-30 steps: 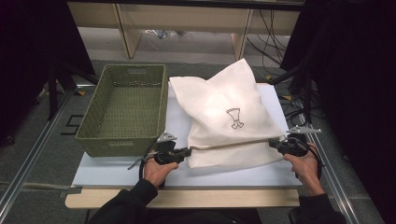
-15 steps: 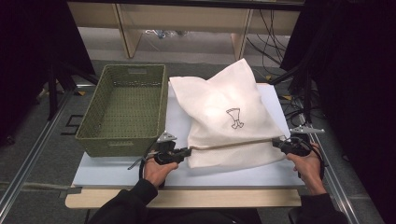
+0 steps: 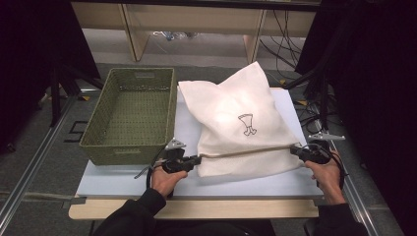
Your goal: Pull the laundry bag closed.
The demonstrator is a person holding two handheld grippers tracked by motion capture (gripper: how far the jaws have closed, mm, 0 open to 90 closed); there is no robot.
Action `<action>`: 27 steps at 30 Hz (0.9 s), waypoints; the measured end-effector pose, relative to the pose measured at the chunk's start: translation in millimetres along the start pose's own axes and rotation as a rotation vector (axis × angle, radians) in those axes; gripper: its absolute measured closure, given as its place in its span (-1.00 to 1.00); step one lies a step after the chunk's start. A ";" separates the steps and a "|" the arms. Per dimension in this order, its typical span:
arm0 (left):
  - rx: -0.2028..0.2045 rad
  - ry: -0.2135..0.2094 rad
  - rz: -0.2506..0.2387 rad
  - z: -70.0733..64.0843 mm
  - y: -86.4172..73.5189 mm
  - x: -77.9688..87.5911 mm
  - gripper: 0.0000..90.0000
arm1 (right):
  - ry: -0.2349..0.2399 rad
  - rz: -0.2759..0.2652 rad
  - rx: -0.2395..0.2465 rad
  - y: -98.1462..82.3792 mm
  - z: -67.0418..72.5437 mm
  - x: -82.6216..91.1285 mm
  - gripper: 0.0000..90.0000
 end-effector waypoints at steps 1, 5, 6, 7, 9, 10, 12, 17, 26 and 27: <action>0.004 0.001 -0.001 -0.3 0.0 -0.2 0.87 | 0.009 0.009 -0.031 -1.0 1.7 -0.4 0.96; -0.004 0.001 -0.002 -0.2 0.1 0.0 0.87 | -0.002 0.004 -0.004 0.2 -0.5 -1.0 0.96; -0.005 0.002 0.003 0.3 -0.3 0.1 0.87 | -0.006 0.005 0.005 0.3 -1.7 -1.0 0.96; -0.006 0.003 0.004 0.6 -0.3 0.1 0.87 | -0.010 0.008 0.002 0.4 -4.1 -0.2 0.96; 0.000 0.005 0.000 0.4 0.0 0.2 0.87 | -0.011 -0.004 -0.008 0.6 -9.1 0.0 0.96; -0.003 0.006 0.000 0.5 0.3 0.3 0.87 | -0.014 0.014 -0.016 0.2 -11.9 1.7 0.96; 0.000 0.006 -0.001 0.2 0.4 0.0 0.87 | -0.024 0.010 -0.051 -0.8 -13.3 2.3 0.96; -0.007 0.015 0.004 0.4 0.8 0.9 0.87 | -0.044 -0.007 -0.051 -0.6 -19.8 1.8 0.96; -0.019 0.021 0.002 1.0 3.2 1.8 0.88 | -0.041 0.000 -0.060 -0.7 -24.3 0.5 0.96; -0.024 0.023 0.001 1.5 4.0 1.9 0.88 | -0.032 0.006 -0.036 -0.1 -26.8 0.0 0.96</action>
Point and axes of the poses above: each handheld gripper's, and its own axes: x roughly backward along the jaws, y roughly out of its top, z roughly to its left, the point moved 4 cm from there along -x, roughly forward along the jaws, and after that the axes turned 10 degrees about -x, right-handed, at the moved point
